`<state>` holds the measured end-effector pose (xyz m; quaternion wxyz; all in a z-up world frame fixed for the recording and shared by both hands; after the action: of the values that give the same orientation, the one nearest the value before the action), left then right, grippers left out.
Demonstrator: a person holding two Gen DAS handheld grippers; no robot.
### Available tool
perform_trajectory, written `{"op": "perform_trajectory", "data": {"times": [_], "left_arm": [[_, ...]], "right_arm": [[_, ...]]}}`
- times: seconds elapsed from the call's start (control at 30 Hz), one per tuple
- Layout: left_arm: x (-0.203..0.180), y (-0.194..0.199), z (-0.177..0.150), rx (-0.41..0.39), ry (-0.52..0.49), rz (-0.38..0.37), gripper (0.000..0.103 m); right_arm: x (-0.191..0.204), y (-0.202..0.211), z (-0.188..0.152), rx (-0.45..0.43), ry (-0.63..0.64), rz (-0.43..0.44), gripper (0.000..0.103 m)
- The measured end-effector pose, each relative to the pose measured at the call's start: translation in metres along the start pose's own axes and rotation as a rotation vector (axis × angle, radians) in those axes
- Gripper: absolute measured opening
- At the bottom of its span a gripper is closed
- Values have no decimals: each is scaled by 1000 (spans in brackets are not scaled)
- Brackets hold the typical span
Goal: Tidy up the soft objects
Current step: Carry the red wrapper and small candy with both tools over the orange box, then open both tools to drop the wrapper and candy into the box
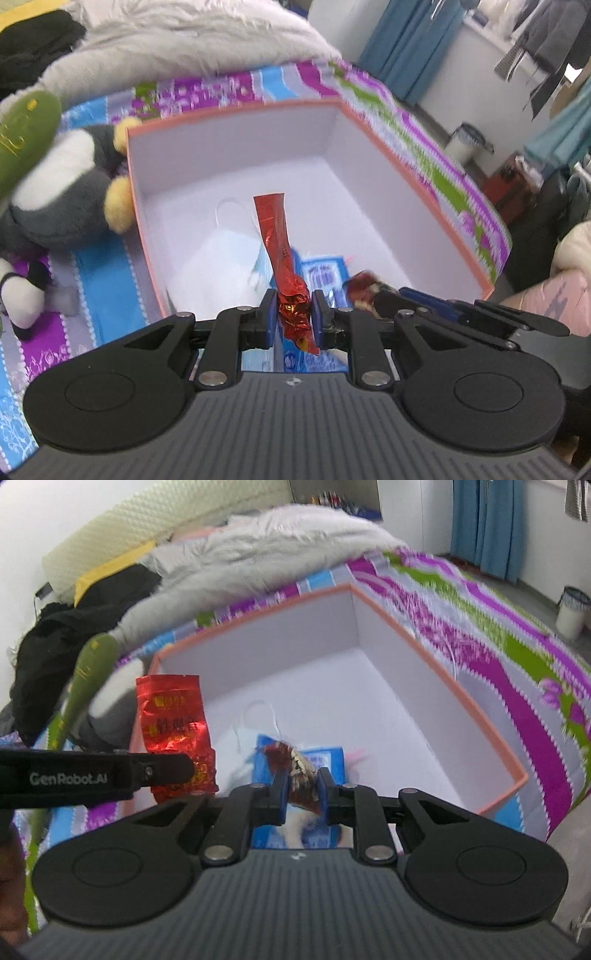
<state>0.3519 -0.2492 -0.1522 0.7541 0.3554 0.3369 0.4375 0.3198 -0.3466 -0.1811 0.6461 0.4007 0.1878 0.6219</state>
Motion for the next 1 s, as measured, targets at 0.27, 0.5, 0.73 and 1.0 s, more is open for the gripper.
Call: {"op": "perform_trajectory", "data": {"times": [0.27,0.5,0.73,1.0], "left_arm": [[5,-1,-8,31,-2,30,39],[5,43,-13,-37,-4,36,43],[7,113,-20,-153,-22,50,43],[23,194,-48,-261,1,55,43]], "right_arm": [[-4,-2,-5,27,-43,23,37],[9,36,1,-42,-21,35,38],[35,90,3,-149,17,60,38],[71,147,-4,-245,45,123,38]]}}
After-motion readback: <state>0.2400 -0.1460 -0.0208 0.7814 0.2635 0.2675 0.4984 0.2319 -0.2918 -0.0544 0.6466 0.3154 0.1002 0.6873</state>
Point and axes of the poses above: each gripper's, at about its wrist camera, not at the fingertips, and y roughly against the way its jaws point, x to its left, z to its top, the point moved 8 cm from there along -y, roughly the way its jaws point, and after that the axes turned 8 degrees about -y, right-handed, at the moved point
